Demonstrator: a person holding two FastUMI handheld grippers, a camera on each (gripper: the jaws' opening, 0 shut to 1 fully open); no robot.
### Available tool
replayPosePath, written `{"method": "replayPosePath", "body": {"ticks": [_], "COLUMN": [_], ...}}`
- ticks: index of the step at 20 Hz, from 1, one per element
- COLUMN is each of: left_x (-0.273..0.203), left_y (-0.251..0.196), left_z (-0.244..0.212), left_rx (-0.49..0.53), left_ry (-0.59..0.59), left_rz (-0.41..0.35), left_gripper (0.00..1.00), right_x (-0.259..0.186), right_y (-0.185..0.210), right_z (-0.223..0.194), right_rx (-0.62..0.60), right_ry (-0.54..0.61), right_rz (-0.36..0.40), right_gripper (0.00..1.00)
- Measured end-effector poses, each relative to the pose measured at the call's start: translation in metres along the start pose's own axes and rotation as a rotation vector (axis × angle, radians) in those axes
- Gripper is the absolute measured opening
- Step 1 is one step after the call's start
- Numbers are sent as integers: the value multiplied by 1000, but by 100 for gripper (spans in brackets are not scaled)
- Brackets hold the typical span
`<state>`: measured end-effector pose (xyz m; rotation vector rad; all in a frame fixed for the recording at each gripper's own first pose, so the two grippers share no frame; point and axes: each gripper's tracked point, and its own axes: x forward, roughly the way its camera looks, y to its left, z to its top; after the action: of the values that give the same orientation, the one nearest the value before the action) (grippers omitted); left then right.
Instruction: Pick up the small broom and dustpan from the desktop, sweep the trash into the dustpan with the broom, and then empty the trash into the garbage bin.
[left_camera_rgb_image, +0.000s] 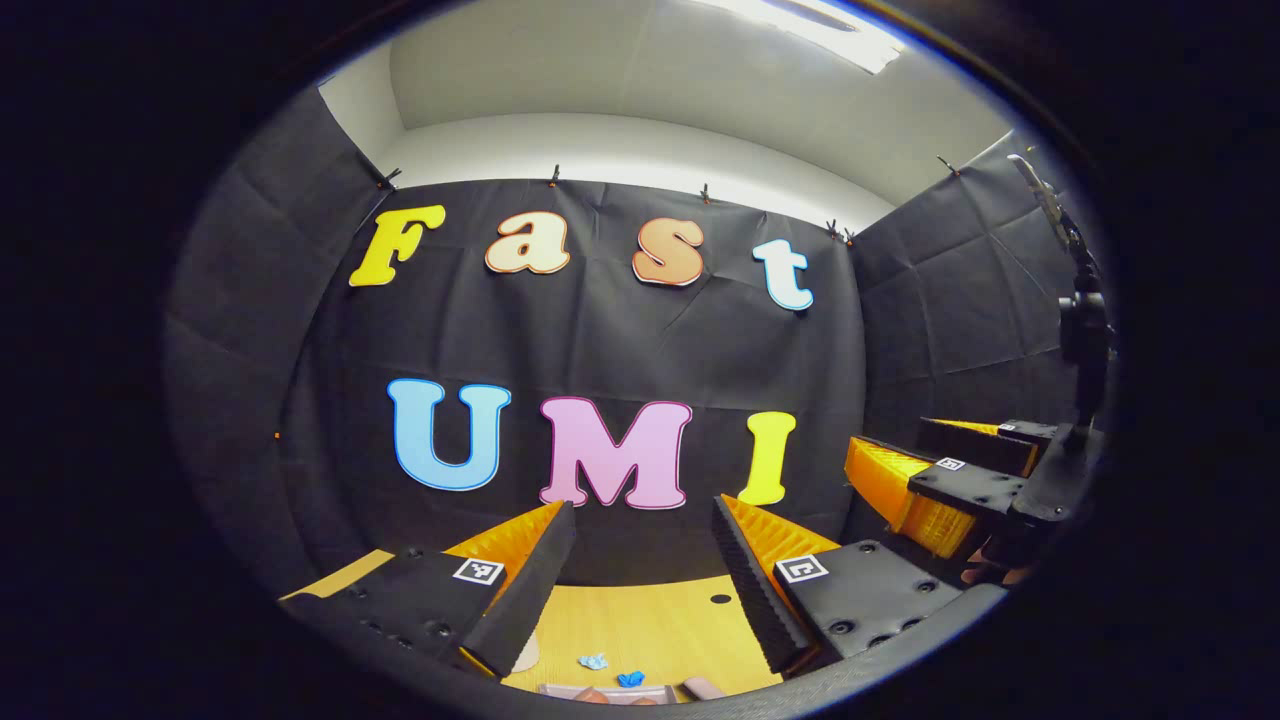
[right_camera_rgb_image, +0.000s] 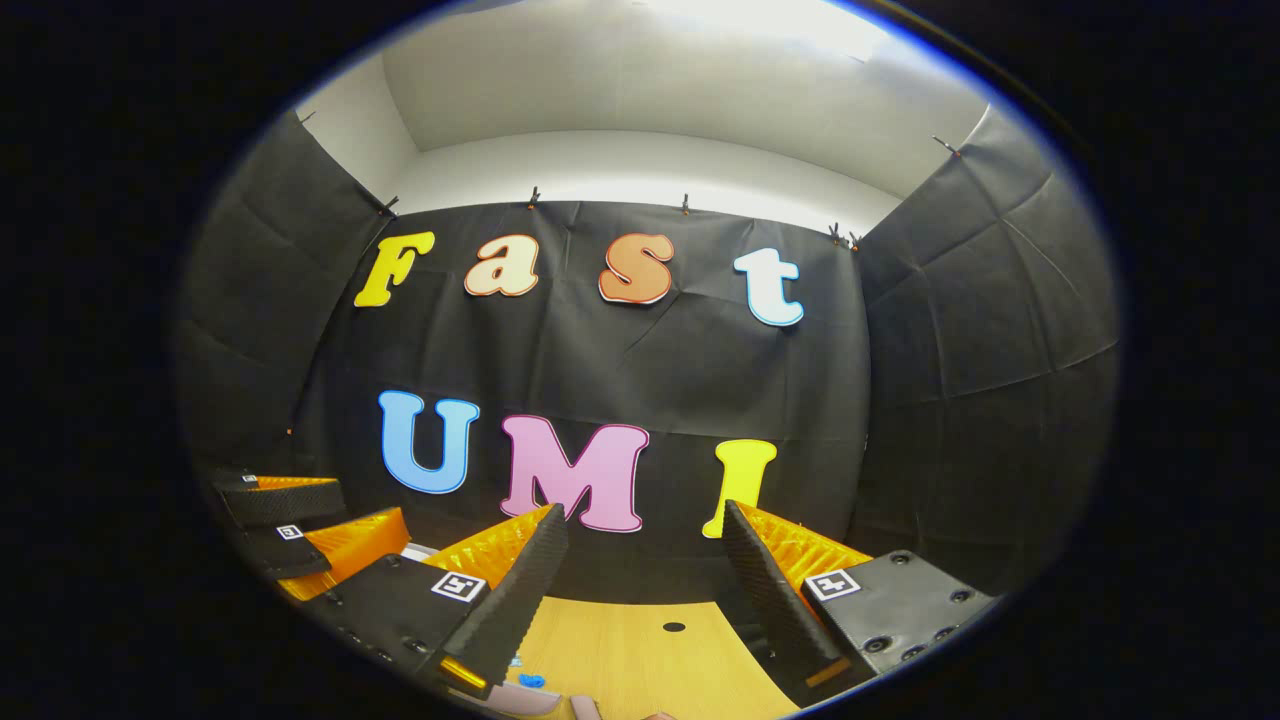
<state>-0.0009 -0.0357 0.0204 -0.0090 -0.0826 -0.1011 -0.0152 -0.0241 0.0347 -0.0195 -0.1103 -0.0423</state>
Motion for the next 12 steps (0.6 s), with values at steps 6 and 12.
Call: {"method": "replayPosePath", "body": {"ticks": [6,12], "left_x": [-10,-18], "left_y": [4,-3], "left_z": [8,9], "left_rx": [10,8], "left_ry": [-10,-15], "left_rz": [30,23], "left_gripper": [80,81], "right_x": [-8,-17], "right_y": [1,4], "right_z": [2,6], "right_rx": [0,-8], "right_ry": [7,2], "right_rz": [12,25], "right_gripper": [96,99]}}
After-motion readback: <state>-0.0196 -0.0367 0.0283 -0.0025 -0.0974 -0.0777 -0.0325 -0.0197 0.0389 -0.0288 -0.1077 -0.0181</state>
